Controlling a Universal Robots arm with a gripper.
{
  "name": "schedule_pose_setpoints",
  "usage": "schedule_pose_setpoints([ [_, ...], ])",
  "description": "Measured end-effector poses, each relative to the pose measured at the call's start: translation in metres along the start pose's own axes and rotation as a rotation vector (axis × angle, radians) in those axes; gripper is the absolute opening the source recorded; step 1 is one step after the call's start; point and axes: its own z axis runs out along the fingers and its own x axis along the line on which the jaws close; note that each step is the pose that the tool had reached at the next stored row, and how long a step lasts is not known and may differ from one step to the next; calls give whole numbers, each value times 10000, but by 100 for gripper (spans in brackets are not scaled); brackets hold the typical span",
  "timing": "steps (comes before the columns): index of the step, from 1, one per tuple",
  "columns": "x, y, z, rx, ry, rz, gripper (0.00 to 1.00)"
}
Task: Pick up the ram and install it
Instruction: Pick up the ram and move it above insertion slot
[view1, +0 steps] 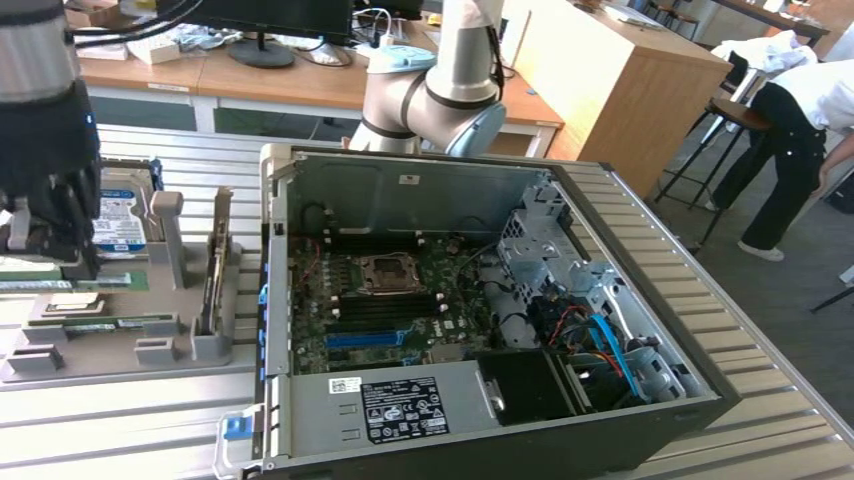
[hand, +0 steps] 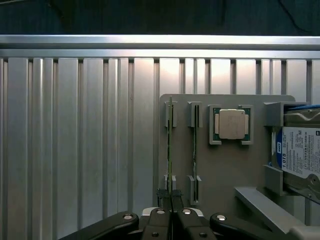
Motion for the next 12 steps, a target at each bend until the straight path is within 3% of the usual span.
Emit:
schedule_pose_setpoints([
  [12,5,-5,-382,0,36,9,11],
])
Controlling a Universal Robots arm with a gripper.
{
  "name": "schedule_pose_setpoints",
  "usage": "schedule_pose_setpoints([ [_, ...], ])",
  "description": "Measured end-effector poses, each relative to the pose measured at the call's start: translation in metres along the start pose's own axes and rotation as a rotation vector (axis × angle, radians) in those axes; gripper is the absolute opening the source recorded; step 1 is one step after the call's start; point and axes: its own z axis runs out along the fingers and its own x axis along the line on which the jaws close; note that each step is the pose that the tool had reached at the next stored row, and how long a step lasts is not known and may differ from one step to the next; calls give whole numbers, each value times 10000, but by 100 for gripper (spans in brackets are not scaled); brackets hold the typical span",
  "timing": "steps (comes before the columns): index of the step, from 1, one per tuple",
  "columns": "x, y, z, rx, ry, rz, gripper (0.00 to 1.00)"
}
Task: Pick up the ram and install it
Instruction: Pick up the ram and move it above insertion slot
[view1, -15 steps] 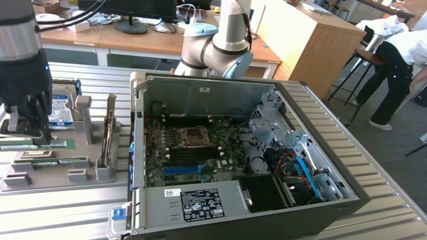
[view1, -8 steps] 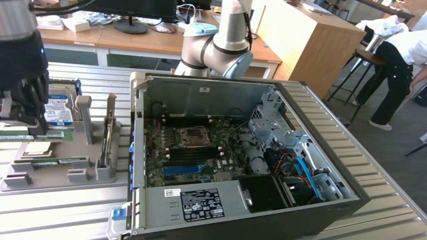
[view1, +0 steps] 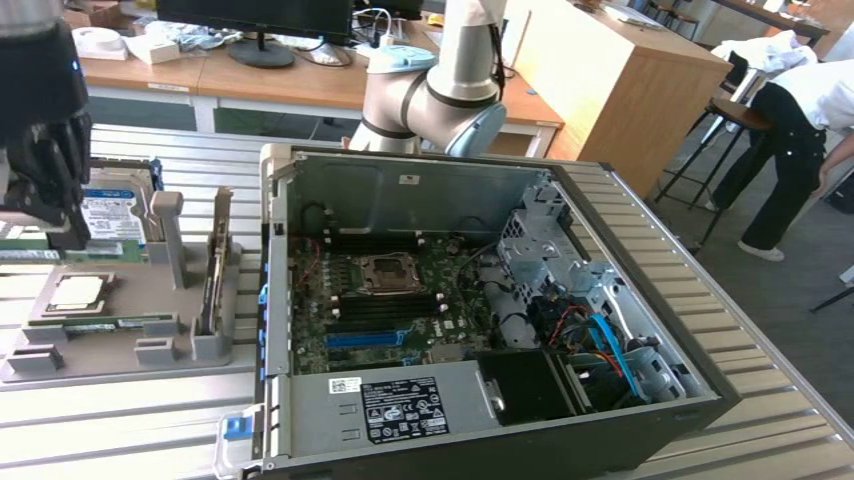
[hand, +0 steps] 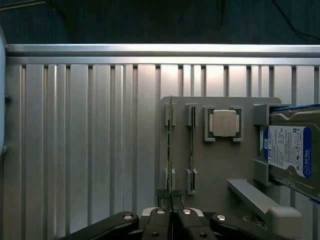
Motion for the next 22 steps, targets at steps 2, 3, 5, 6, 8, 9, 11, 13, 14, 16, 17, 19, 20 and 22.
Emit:
schedule_pose_setpoints([
  [2,1,-1,-63,0,5,1,11],
  [3,2,-2,-93,0,7,2,11],
  [5,2,-3,-152,1,11,3,11],
  [6,3,-3,-181,0,14,4,11],
  [8,4,-4,-236,1,17,5,11],
  [9,4,-4,-266,0,19,6,11],
  [11,5,-5,-323,0,23,7,11],
  [13,6,-6,-379,1,26,8,11],
  [14,7,-6,-407,0,28,9,11],
  [16,8,-7,-463,0,30,10,11],
  [17,8,-8,-489,0,30,11,11],
  [19,9,-9,-539,1,31,12,11],
  [20,9,-9,-562,1,32,13,11],
  [22,10,-10,-600,0,33,14,11],
])
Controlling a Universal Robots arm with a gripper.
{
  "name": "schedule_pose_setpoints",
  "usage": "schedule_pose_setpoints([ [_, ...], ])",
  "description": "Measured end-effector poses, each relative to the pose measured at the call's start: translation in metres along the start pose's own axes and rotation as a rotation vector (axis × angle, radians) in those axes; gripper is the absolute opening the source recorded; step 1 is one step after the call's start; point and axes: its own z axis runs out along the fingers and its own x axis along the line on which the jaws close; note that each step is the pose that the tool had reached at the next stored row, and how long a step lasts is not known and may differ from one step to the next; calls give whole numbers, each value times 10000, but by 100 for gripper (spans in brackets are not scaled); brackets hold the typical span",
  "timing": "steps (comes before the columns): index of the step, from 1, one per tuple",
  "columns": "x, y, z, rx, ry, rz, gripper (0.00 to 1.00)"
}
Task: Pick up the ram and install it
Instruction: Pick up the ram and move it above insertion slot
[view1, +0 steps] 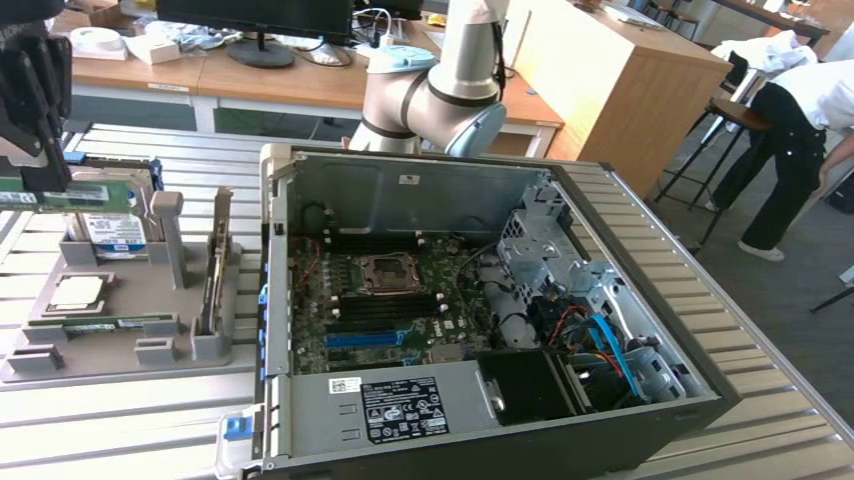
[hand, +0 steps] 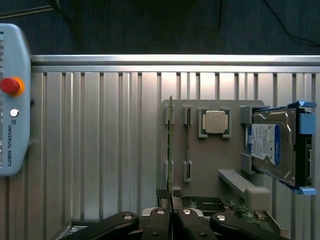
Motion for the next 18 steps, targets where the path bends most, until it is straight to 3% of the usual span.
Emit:
schedule_pose_setpoints([
  [9,0,-36,-8,0,0,0,11],
  [18,-4,-294,-11,1,0,-1,11],
])
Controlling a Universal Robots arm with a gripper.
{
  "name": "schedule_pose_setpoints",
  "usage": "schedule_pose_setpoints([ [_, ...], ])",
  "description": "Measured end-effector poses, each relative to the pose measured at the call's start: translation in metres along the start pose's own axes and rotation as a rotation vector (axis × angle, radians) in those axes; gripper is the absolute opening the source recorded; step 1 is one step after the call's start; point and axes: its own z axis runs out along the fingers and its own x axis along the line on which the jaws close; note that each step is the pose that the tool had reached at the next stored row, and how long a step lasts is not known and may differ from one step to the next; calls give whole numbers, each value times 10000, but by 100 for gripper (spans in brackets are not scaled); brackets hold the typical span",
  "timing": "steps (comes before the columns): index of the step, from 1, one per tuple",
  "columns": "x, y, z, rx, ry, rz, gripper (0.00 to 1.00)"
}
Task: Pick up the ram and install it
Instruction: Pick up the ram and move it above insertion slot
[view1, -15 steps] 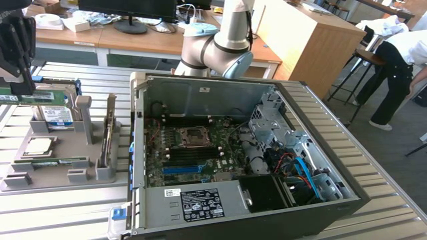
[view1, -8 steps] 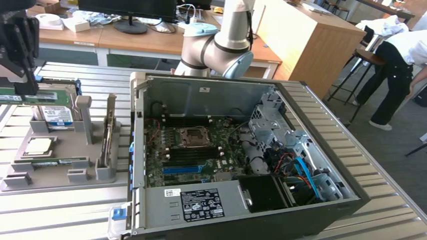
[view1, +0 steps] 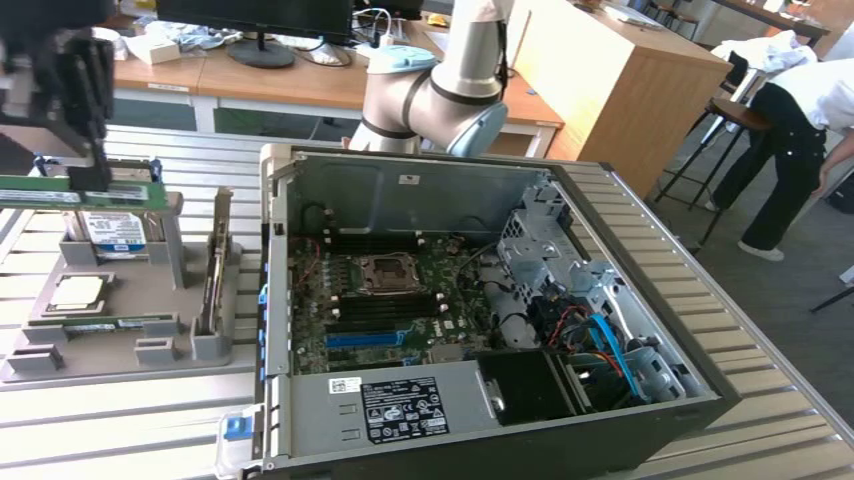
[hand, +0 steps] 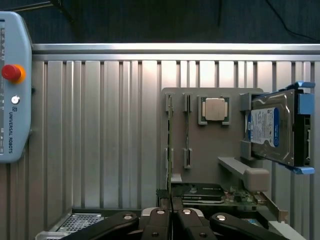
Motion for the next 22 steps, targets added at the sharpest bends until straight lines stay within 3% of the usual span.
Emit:
schedule_pose_setpoints([
  [11,-7,-438,-6,0,-1,1,11],
  [12,-8,-523,-7,1,-1,0,11],
  [15,-10,-651,-9,0,0,1,11],
  [16,-11,-739,-9,1,-2,0,11],
  [22,-15,-983,-13,0,0,1,11],
])
